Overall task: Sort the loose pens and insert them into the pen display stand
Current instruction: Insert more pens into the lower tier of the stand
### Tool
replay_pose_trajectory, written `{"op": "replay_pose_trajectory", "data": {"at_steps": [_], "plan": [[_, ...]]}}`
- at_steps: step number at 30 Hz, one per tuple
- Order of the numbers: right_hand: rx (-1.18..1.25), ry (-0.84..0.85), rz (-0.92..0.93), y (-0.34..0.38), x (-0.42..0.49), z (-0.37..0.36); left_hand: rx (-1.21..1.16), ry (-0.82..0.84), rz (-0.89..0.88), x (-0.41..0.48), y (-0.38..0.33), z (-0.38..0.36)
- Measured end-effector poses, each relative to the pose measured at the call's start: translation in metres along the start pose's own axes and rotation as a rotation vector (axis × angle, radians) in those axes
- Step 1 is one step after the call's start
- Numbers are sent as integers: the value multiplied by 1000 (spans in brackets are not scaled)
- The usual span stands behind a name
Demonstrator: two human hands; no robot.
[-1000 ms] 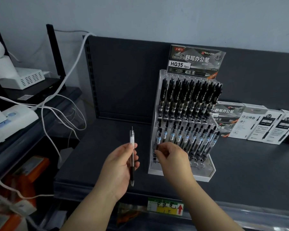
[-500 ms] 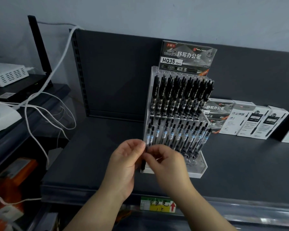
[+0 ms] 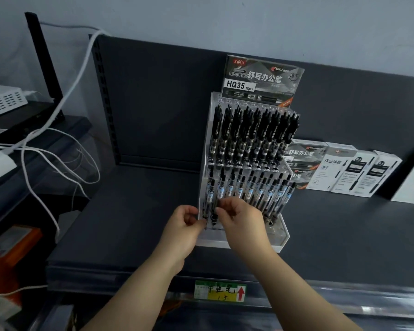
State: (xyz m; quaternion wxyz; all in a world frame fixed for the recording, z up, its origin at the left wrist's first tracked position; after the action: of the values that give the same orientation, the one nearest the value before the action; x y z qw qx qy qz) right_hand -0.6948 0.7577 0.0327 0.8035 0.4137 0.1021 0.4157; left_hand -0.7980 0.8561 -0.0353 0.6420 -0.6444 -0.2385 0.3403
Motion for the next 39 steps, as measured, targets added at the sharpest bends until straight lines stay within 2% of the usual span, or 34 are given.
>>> {"op": "replay_pose_trajectory", "data": {"at_steps": [10,18,21,24,27,29,32,35,39], "plan": [[-139,39,38,1,0,-6,55,17,-18,-2,-6,-1],[-99,38,31,-1,-2,-3,103,-24,-47,-9,-10,2],[-35,6,26,-5,-11,10,106,-124,-177,-25,-31,10],[-12,-73,44,-12,-21,35,131,-182,-456,-49,-75,5],[-11,-182,72,-25,-32,72,201,-74,-681,-64,-110,-32],[-60,-245,78,-39,-39,100,284,28,-738,-66,-115,-70],[-199,-255,22,-77,-52,141,505,145,-731,-64,-103,-137],[-337,-183,-72,-125,-70,182,750,251,-703,-66,-86,-208],[-450,-137,-158,-189,-102,246,969,306,-679,-74,-80,-302]]}}
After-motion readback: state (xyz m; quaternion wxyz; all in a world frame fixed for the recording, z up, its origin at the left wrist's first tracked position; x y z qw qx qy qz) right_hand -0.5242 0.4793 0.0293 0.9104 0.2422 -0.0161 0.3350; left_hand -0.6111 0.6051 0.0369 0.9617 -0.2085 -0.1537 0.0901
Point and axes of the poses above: each hand's wrist, its own x-axis towards the middle knuckle, its own z-axis out of the back of the hand, y = z × x, the point moved 9 cm from there along x, towards the middle knuckle, and after that the axes turned 5 degrees about y, right-handed, at the moved point
